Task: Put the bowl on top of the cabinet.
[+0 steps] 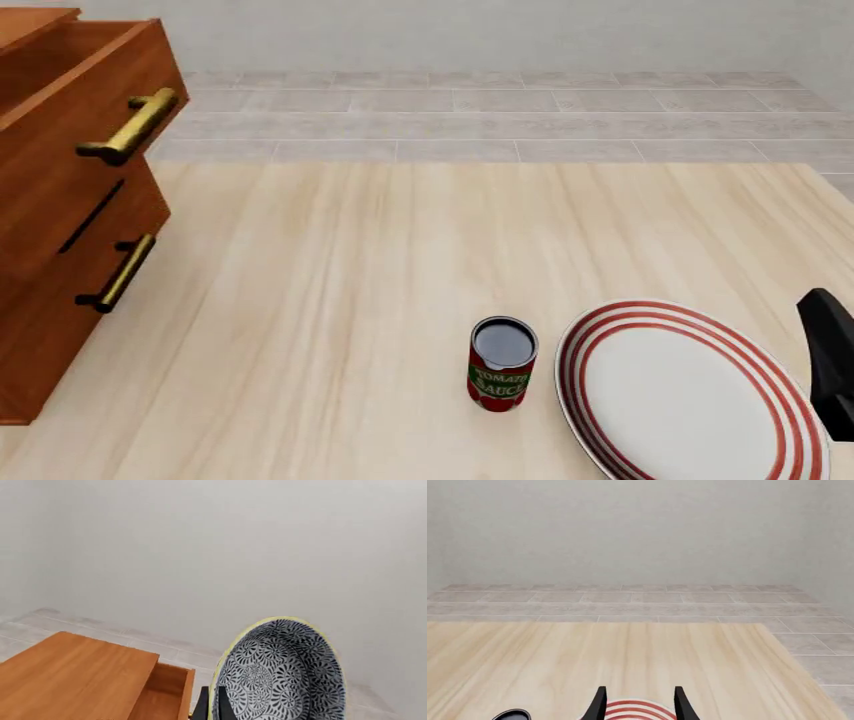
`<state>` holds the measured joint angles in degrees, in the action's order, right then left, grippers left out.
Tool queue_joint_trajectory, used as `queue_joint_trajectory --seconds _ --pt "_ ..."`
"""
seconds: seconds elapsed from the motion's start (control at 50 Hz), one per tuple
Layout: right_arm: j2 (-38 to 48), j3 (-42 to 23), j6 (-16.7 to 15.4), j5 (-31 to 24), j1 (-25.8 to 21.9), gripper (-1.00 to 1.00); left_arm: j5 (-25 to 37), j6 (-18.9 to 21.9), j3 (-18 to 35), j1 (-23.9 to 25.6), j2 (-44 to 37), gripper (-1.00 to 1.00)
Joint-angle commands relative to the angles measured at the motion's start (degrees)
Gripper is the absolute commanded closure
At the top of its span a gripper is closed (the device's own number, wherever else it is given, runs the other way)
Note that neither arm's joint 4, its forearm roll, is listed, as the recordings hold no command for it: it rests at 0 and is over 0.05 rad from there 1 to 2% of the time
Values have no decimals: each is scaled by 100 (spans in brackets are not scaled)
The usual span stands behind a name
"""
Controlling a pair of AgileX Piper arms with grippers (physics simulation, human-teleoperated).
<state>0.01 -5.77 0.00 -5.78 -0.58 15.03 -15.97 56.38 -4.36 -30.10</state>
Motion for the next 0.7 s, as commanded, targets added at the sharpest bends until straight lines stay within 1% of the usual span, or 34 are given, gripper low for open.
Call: queue_joint_trajectory --seconds 0.02,0.06,0.1,0.12,0.16,0.18,0.2,0.24,0.26,0.28,0.32,0.34,0.38,0.44,0.56,0.6,0.62,0.64,0.66,0.7 --pt "0 0 1 1 0 -100 -171 -476 75 -1020 -139 100" --pt "0 0 0 0 0 -100 -211 -677 85 -1258 -238 100" --pt "0 0 -1 1 0 -100 -196 -798 88 -1355 -274 100" --pt "0 0 -1 1 1 -100 -219 -789 95 -1388 -237 100" --pt "0 0 1 0 0 -100 -208 -971 93 -1545 -293 100" --pt "0 0 1 1 0 -100 -275 -1137 64 -1726 -288 100" --pt "0 0 1 0 0 -100 -242 -1141 106 -1764 -343 100" --pt "0 0 -1 2 -2 -100 -276 -1331 83 -1919 -398 100" --pt "0 0 -1 2 -2 -100 -277 -1331 83 -1919 -398 100" --pt "0 0 0 0 0 -100 -288 -1456 98 -2041 -399 100" --pt "0 0 1 1 -1 -100 -259 -1467 145 -2035 -406 100" --pt "0 0 2 0 -2 -100 -267 -1568 125 -2149 -429 100" --pt "0 0 0 1 0 -100 -254 -1518 155 -2090 -437 100" --pt "0 0 0 -1 -1 -100 -270 -1649 139 -2236 -497 100" --pt "0 0 0 0 0 -100 -231 -1720 128 -2238 -600 100" --pt "0 0 -1 1 0 -100 -246 -1782 123 -2279 -637 100" --pt "0 0 -2 0 0 -100 -185 -1973 88 -2341 -774 100" --pt "0 0 1 0 0 -100 -198 -1900 107 -2291 -769 100" --pt "0 0 0 1 1 -100 -213 -1933 92 -2347 -779 100" --pt "0 0 0 0 0 -100 -114 -2067 92 -2233 -938 100"
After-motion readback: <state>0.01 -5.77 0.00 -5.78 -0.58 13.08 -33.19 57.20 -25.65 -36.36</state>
